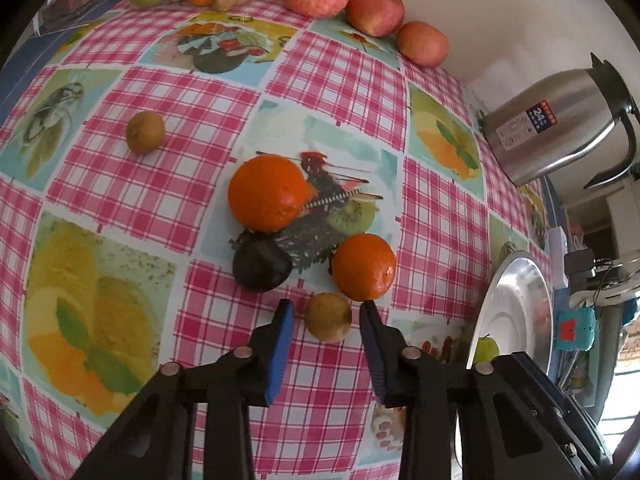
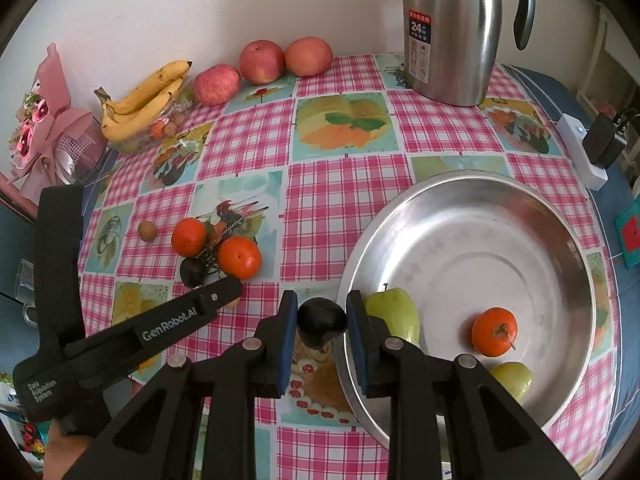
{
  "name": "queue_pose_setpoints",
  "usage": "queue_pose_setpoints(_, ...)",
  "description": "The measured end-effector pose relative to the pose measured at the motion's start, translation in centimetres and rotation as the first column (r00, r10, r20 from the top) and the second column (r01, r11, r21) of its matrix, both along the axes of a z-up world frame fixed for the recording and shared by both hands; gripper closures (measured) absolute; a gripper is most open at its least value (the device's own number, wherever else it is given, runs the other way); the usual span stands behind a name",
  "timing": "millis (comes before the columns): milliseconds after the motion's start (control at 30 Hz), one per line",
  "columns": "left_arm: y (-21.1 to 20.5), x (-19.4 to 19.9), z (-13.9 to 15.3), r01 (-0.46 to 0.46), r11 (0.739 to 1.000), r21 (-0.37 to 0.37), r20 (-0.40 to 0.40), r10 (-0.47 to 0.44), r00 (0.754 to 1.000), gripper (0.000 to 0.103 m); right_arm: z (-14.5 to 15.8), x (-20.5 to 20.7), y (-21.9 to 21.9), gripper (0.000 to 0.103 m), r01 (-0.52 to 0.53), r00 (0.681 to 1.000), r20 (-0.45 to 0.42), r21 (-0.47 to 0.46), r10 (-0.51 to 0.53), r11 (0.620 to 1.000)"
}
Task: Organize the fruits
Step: 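Close the left tool on the small brown kiwi while the right tool holds the plum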
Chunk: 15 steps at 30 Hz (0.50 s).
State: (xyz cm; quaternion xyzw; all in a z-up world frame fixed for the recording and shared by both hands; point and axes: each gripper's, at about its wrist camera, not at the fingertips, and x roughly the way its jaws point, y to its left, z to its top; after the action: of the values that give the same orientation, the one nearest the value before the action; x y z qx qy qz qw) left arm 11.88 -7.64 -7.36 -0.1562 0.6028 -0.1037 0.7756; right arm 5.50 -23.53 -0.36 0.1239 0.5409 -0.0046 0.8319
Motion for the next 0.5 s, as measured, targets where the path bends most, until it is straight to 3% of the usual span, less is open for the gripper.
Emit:
queue_pose_setpoints(167,-0.2,0.0,0.0,0.004,1.000,-0.008,0.000,-0.004,1.000,0.076,0.0,0.0,0.0,0.077,0.001,1.000,-0.002,0.002,-0.001,1.000)
queue_pose_setpoints(500,1.0,-0.2,0.4,-0.025,0.998,-0.057,0.003,0.026,1.000,0.077,-0.2,0.0,-0.1,0.077,0.009,1.000,-0.003,0.006,-0.009,1.000)
